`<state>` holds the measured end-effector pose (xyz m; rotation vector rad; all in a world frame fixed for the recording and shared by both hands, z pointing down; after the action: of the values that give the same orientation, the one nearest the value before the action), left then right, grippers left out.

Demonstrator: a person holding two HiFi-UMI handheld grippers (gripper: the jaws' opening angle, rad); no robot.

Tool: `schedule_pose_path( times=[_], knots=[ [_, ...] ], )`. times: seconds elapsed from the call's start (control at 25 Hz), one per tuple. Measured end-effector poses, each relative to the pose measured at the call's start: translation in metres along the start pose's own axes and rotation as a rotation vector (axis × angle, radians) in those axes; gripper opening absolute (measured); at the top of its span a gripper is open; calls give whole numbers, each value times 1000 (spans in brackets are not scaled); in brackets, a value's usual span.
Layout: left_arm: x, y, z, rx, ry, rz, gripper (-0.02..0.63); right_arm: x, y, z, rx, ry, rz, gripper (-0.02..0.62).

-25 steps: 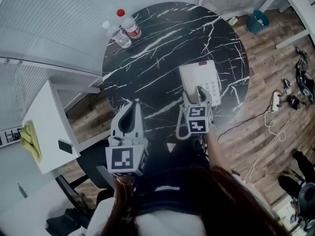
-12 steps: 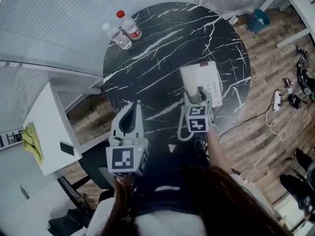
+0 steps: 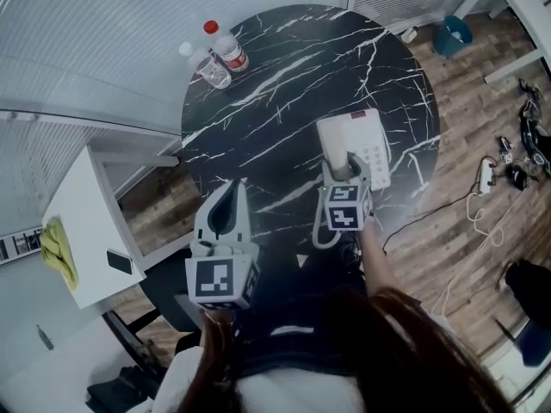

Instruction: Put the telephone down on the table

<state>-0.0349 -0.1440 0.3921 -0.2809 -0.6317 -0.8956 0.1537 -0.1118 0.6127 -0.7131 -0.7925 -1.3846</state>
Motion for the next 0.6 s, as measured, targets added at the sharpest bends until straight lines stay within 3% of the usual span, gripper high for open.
schedule_pose_path(
  times=[0.6],
  knots=[
    [-5, -11, -7, -12, 33, -10, 0, 5, 2, 0, 43, 17, 42, 224]
  ],
)
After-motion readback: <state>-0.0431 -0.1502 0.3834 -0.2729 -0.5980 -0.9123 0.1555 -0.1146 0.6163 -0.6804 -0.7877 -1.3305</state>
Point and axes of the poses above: the fingertips, and each gripper's own axes: x forward along the fingers, y to its right, z out of its underside, the point moved 1 cm from there along -x, backward along the fingers, and after that the axes turned 9 degrees about -y, right-handed, at the moved point
